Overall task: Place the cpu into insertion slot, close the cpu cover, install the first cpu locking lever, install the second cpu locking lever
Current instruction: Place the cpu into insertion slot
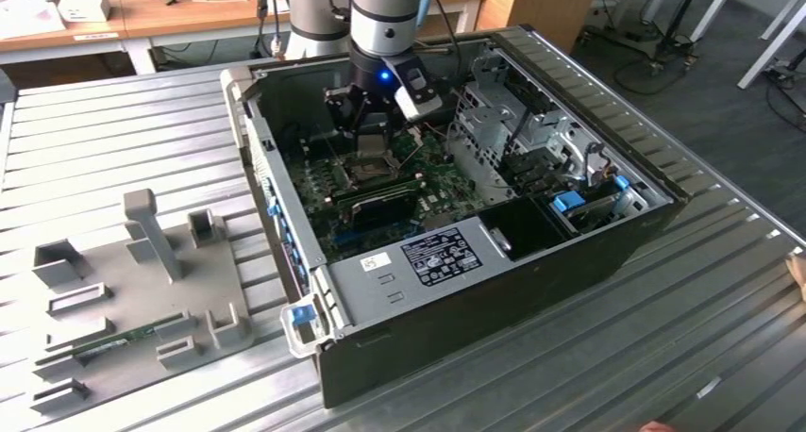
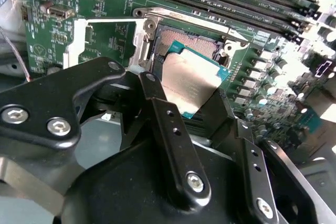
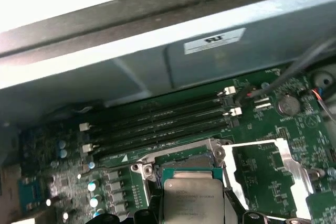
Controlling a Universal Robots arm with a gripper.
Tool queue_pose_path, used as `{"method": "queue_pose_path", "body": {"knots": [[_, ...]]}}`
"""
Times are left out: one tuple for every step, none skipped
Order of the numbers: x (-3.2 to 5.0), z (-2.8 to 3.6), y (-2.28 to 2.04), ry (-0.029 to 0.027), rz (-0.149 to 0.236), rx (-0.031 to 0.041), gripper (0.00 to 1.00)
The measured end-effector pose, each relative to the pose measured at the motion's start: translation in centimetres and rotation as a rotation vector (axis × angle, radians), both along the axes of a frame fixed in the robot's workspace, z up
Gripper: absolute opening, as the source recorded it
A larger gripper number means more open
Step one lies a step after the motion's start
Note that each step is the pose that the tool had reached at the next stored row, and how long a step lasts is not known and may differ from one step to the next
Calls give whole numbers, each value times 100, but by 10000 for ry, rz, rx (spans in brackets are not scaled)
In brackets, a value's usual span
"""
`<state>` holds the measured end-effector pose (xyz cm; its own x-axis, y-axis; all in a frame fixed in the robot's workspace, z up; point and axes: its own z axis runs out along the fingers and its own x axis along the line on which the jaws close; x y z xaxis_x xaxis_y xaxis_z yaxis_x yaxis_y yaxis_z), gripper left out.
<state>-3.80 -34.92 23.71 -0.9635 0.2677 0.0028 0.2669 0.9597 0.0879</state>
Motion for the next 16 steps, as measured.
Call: {"method": "queue_pose_path", "body": {"knots": [[0, 0, 0, 0, -7, 0, 54], [0, 0, 0, -1, -8, -1, 54], [0, 0, 0, -1, -26, -1, 54], [0, 0, 0, -1, -43, 0, 54], [0, 0, 0, -1, -44, 0, 54], [0, 0, 0, -1, -44, -1, 54], [0, 0, 0, -1, -45, -1, 54], [0, 0, 0, -1, -45, 0, 54], [0, 0, 0, -1, -46, 0, 54], [0, 0, 0, -1, -47, -1, 54], [0, 0, 0, -1, -47, -1, 54], [0, 0, 0, -1, -48, -1, 54], [0, 0, 0, 0, -49, -1, 54], [0, 0, 0, -1, -56, -1, 54], [0, 0, 0, -1, -74, -1, 54], [0, 0, 0, 0, -119, -2, 54]]}}
